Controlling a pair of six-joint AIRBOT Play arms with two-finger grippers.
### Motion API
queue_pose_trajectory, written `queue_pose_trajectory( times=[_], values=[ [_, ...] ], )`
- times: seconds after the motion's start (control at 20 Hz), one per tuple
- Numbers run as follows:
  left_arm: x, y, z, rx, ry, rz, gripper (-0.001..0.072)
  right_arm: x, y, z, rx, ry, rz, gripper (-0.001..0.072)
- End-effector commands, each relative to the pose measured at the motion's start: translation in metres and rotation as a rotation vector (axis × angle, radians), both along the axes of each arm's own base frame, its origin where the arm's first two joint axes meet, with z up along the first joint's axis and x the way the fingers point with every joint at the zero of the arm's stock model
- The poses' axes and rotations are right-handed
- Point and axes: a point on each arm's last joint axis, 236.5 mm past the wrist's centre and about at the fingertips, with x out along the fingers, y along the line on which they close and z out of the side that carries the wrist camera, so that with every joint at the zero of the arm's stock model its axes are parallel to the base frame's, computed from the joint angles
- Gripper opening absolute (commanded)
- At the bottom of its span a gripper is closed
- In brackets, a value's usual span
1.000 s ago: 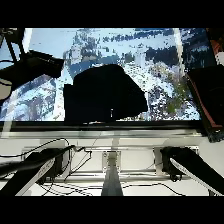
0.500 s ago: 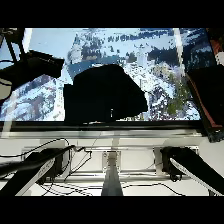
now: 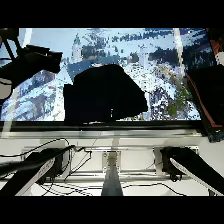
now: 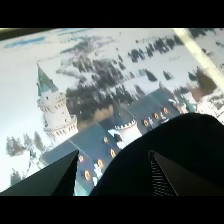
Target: Fold the clothes and pants, and hang the long-sleeved shirts on hangers.
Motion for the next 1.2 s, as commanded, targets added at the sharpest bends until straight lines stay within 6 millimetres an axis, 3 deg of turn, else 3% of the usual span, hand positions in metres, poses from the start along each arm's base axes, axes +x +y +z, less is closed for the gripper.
queue_pose_trajectory(
  times=[0.0,0.1,0.2,0.3,0.35,0.4,0.5,0.55,0.65,0.7,0.85,1.0,1.1,1.15],
  values=[
    [0.004,0.001,0.007,-0.012,-0.031,0.009,0.0472,-0.01,0.008,0.009,0.065,-0.008,0.076,0.0033],
    [-0.001,-0.006,0.002,-0.048,0.006,-0.009,0.0471,-0.014,0.019,-0.009,0.064,0.092,0.137,0.0034],
    [-0.005,-0.015,0.001,-0.104,0.036,-0.028,0.0472,0.015,0.01,-0.066,-0.08,0.282,0.021,0.0033],
    [-0.009,-0.018,-0.004,-0.104,0.062,-0.039,0.0471,0.049,-0.034,-0.159,-0.267,0.61,-0.227,0.0033],
    [-0.01,-0.017,-0.007,-0.092,0.073,-0.041,0.0472,0.056,-0.059,-0.201,-0.359,0.758,-0.352,0.0033],
    [-0.011,-0.013,-0.012,-0.064,0.085,-0.039,0.0471,0.06,-0.087,-0.239,-0.438,0.9,-0.479,0.0033],
    [-0.016,-0.005,-0.026,0.015,0.128,-0.038,0.0457,0.067,-0.116,-0.297,-0.506,1.096,-0.588,0.0032],
    [-0.02,-0.001,-0.036,0.056,0.161,-0.041,0.0418,0.074,-0.126,-0.326,-0.512,1.171,-0.61,0.0032],
    [-0.033,0.007,-0.057,0.132,0.25,-0.051,0.0011,0.073,-0.151,-0.393,-0.492,1.378,-0.646,0.0032],
    [-0.039,0.012,-0.065,0.167,0.285,-0.051,0.0019,0.066,-0.16,-0.433,-0.441,1.513,-0.639,0.0032],
    [-0.045,0.038,-0.081,0.215,0.36,0.009,0.0018,0.028,-0.155,-0.527,-0.17,1.874,-0.484,0.0031],
    [-0.04,0.08,-0.096,0.147,0.443,0.153,0.0017,0.013,-0.117,-0.574,0.184,2.039,-0.213,0.0031],
    [-0.046,0.107,-0.122,0.112,0.567,0.22,0.0017,0.02,-0.112,-0.597,0.35,2.046,-0.198,0.0041],
    [-0.053,0.119,-0.138,0.085,0.649,0.247,0.0017,0.026,-0.114,-0.609,0.395,2.03,-0.232,0.0141]
  ],
)
